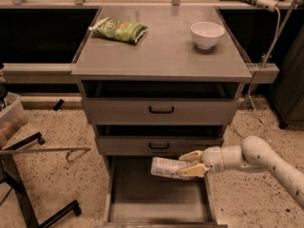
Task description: Pick blue plastic bottle from bottom drawer and place on counter
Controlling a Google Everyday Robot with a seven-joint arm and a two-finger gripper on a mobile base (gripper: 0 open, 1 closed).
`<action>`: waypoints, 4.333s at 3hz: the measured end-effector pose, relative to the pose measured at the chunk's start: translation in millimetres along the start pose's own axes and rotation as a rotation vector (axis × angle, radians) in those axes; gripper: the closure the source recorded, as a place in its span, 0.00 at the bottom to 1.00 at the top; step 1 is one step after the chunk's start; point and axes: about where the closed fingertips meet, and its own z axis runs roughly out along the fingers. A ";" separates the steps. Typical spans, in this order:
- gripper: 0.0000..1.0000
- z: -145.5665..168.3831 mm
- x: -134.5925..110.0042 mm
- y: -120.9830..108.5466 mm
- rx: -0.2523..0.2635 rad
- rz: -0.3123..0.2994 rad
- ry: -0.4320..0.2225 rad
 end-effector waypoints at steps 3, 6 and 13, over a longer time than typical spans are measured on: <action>1.00 -51.2 -139.1 30.9 0.007 -0.153 0.057; 1.00 -157.7 -385.1 73.2 0.033 -0.240 -0.001; 1.00 -93.5 -445.8 -44.5 0.123 -0.092 0.084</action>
Offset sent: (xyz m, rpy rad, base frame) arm 0.0253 0.0104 0.1499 -0.1846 -0.1866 0.0866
